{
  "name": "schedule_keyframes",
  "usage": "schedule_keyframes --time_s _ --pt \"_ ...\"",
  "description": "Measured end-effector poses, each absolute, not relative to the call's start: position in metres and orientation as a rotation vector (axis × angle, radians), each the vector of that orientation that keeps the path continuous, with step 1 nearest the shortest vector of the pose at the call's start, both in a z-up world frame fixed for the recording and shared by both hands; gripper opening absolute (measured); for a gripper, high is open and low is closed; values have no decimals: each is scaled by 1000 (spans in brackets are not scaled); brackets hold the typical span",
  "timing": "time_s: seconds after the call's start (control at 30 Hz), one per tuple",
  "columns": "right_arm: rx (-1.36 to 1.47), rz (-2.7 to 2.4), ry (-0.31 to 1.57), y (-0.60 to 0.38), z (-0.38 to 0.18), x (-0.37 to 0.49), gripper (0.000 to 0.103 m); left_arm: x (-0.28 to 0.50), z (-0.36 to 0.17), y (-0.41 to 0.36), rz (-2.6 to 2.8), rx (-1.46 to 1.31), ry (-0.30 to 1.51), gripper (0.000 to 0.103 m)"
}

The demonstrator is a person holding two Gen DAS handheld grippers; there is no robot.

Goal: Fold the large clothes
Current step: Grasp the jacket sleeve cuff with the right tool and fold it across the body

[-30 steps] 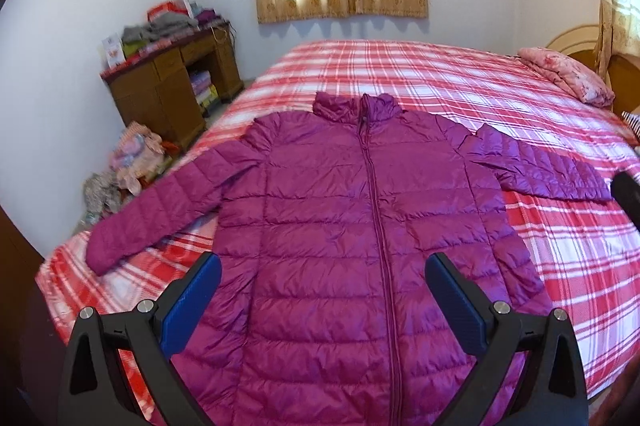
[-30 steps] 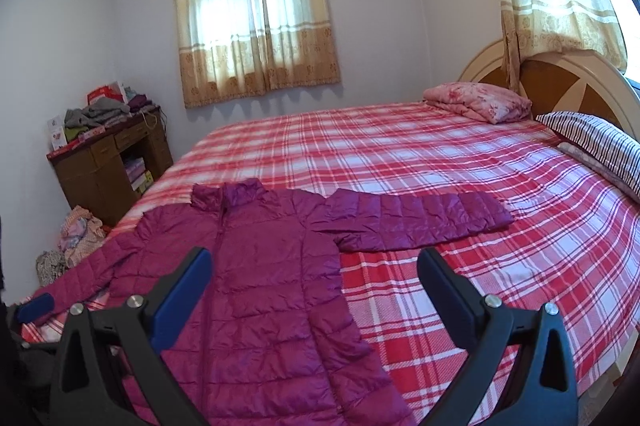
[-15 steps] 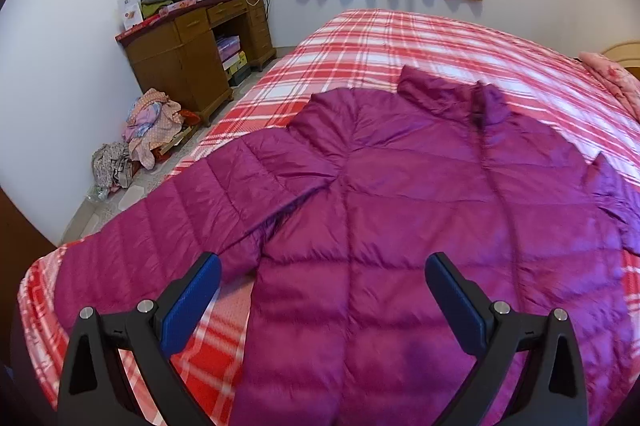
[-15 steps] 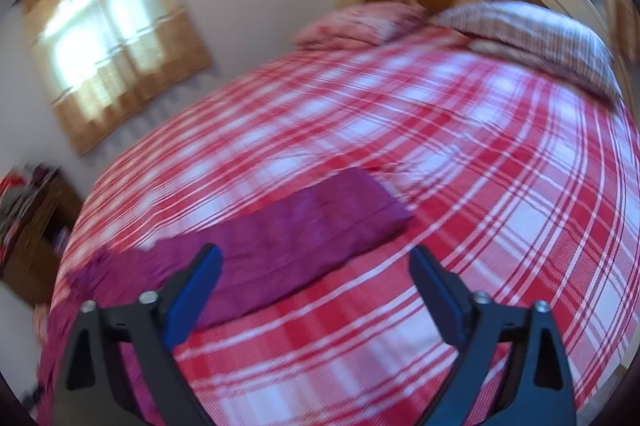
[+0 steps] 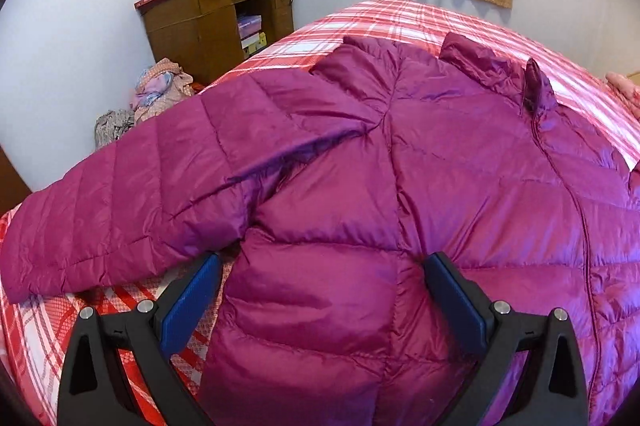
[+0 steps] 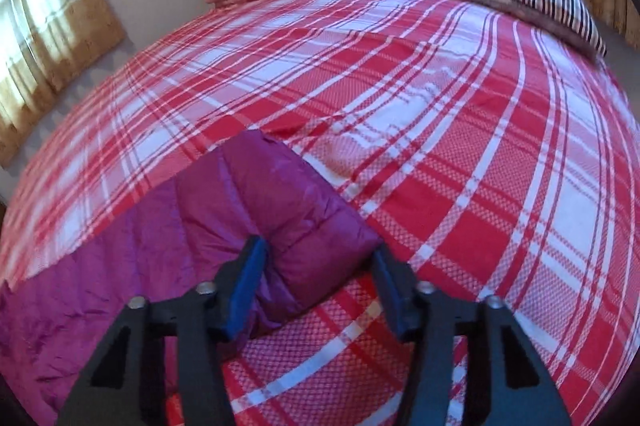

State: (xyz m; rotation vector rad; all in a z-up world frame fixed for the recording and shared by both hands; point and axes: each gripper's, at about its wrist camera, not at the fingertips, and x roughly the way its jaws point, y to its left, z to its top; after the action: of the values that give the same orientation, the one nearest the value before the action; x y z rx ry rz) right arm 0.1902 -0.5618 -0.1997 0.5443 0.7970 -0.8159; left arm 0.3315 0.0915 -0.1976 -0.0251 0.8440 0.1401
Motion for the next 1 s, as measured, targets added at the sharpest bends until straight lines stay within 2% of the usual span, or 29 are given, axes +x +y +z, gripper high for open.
schedule_keyframes --time_s 0.03,0.13,0.17,0.3,0.43,0.63,0.77,1.0 --pt "525 -817 798 -564 -202 192 44 332 -198 91 141 -23 845 102" --pt "420 -774 848 -556 -198 203 18 335 -200 88 144 -22 849 102" --pt "380 -766 864 -554 -198 210 13 336 -200 88 144 -21 849 102" --pt "278 -727 792 -531 -159 213 13 334 -200 88 143 -26 848 102" --pt "150 -585 656 -474 -86 218 13 323 -192 91 142 -15 851 102" --pt "13 -265 530 -349 -15 233 13 283 -145 114 134 -15 723 102" --pt "1 -49 536 -265 -20 253 12 263 -126 150 196 -55 643 102" --pt "25 215 652 -142 -100 298 12 256 -146 186 290 -89 639 102"
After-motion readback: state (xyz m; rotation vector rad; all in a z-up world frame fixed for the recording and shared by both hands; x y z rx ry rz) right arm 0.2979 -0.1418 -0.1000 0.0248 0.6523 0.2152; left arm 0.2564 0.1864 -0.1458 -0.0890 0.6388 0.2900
